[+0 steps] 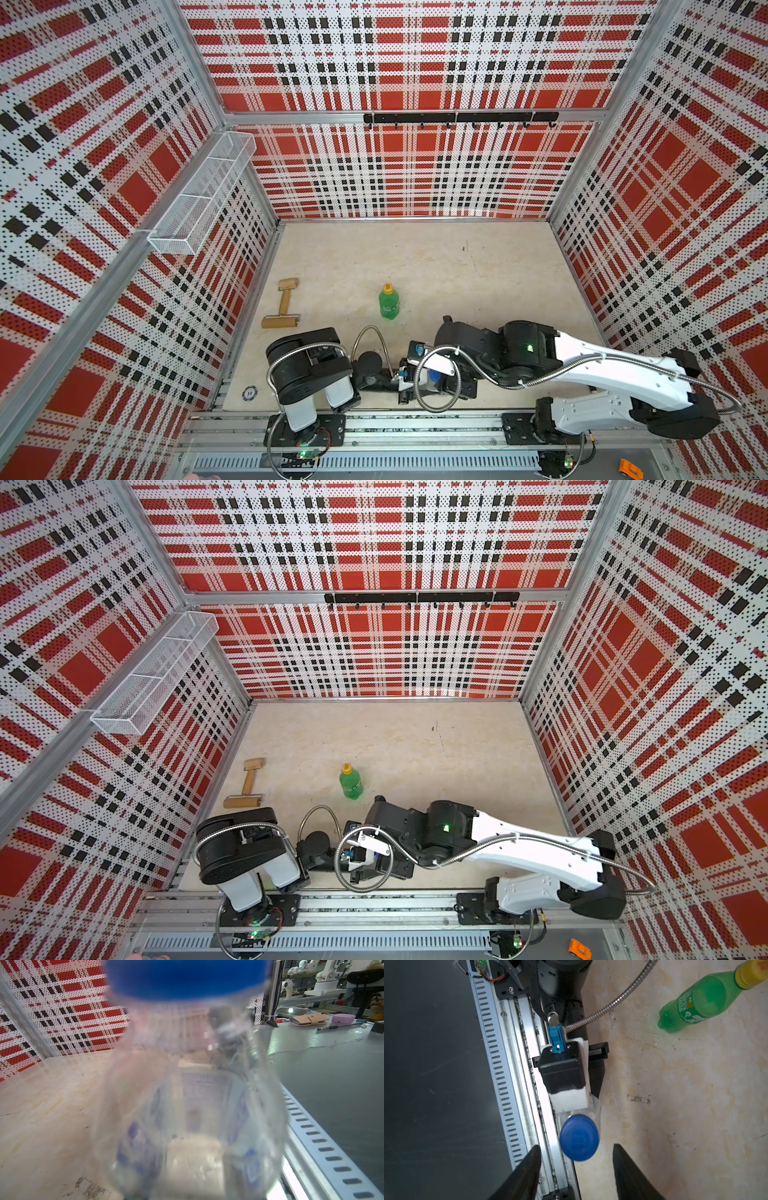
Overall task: Screw on the bottle caps
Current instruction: Screw the bottle cap onto the plastic bottle.
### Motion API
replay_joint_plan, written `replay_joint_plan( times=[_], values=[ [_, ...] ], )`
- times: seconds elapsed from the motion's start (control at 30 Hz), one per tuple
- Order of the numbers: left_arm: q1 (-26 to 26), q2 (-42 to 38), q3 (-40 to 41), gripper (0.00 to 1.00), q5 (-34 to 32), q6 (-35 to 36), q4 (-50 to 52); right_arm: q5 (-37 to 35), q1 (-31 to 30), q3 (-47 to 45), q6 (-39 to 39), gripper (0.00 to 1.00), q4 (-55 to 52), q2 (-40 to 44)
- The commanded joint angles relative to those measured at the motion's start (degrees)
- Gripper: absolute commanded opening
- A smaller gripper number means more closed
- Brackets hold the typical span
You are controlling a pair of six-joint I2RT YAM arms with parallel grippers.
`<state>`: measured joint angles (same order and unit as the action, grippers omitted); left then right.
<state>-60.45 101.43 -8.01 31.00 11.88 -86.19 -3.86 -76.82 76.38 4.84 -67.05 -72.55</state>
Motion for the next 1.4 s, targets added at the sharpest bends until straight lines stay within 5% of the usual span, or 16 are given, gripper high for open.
replay_joint_plan(
  times=[0.0,0.73,1.37],
  values=[
    [0.24,0.70,-1.21,0.38,1.87,-0.63,1.61,0.65,-0.12,1.04,5.97,0.57,0.30,-0.72],
    [-0.55,0.44,-1.23,0.36,1.00,0.73,2.06,-0.01,1.93,-2.00,7.03,0.41,1.02,-3.91],
    [-0.56,0.70,-0.91,0.36,0.20,0.86,0.45,-1.94,2.31,-3.25,4.44,0.41,3.39,-5.53]
  ],
)
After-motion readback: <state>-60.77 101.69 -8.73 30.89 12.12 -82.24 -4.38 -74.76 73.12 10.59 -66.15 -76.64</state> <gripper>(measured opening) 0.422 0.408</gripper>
